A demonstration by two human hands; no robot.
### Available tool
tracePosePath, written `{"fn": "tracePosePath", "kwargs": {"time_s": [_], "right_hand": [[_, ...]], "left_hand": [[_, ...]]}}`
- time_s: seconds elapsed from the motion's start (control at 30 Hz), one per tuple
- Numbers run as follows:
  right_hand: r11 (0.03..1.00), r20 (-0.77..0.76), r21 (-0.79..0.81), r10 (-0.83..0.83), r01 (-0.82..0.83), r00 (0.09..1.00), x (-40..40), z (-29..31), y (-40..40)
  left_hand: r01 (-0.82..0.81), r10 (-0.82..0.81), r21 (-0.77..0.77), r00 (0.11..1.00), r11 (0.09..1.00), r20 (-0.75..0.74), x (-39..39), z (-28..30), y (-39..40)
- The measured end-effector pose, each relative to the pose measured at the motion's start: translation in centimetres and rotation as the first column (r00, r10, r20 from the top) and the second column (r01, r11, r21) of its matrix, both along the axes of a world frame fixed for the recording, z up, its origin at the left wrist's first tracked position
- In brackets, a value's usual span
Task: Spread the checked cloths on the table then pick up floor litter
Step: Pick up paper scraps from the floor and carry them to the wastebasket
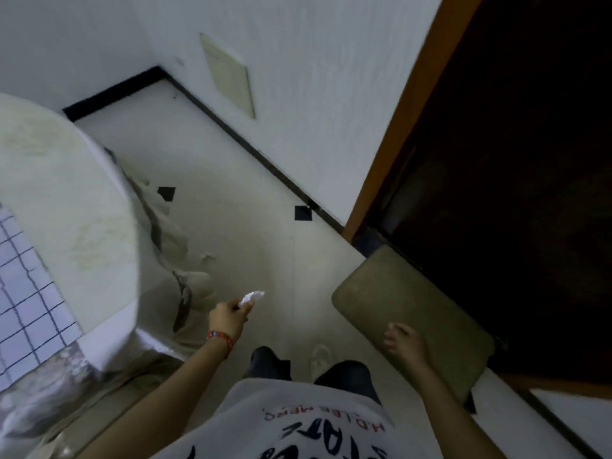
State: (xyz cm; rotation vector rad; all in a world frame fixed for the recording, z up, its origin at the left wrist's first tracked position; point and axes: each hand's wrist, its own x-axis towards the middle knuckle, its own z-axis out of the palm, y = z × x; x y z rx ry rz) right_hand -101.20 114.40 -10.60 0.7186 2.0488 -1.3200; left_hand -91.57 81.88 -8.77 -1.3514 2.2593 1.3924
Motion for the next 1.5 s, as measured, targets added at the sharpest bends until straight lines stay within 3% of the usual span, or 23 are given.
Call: {"fn": "tracePosePath", "kwargs": {"time_s": [0.13, 0.37, 0.7, 0.87, 1.07, 1.2, 1.37, 1.5], "right_hand": [[0.986, -0.044, -0.007, 0.167, -0.167, 0.985, -10.3, 1.2, -4.9], [0.916, -0.015, -0.027, 0.399, -0.399, 0.917, -21.1, 0.3, -17.7], [0.855, 0.001, 0.015, 0.518, -0.518, 0.855, -32.2, 0.9, -33.5], [0.781, 0.027, 0.006, 0.624, -0.625, 0.781, -36.9, 0.5, -39.6], [0.562, 0.091, 0.025, 0.823, -0.827, 0.561, -41.7, -1.9, -48.1], [0.317, 0.157, 0.014, 0.936, -0.948, 0.316, -43.8, -4.1, -54.3], [0.031, 0.160, -0.012, 0.987, -0.999, 0.028, -44.2, -7.7, -60.5], [-0.115, 0.178, -0.041, 0.977, -0.993, -0.121, -42.8, -13.2, -64.2]], "left_hand": [[-0.147, 0.147, 0.008, 0.989, 0.989, -0.011, -2.8, 0.6, -2.2], [-0.309, 0.309, 0.038, 0.951, 0.950, -0.009, -8.5, -0.9, -8.5], [-0.413, 0.422, 0.109, 0.904, 0.904, -0.075, -21.7, -0.7, -22.9], [-0.554, 0.566, 0.142, 0.822, 0.820, -0.062, -24.5, -0.9, -27.6], [-0.759, 0.780, 0.224, 0.625, 0.612, -0.012, -25.3, -2.5, -28.6], [-0.858, 0.869, 0.207, 0.491, 0.470, 0.063, -26.0, -3.9, -28.5], [-0.934, 0.917, 0.133, 0.353, 0.332, 0.187, -27.0, -7.2, -28.9], [-0.954, 0.915, 0.142, 0.293, 0.263, 0.277, -28.0, -11.6, -29.9]]}}
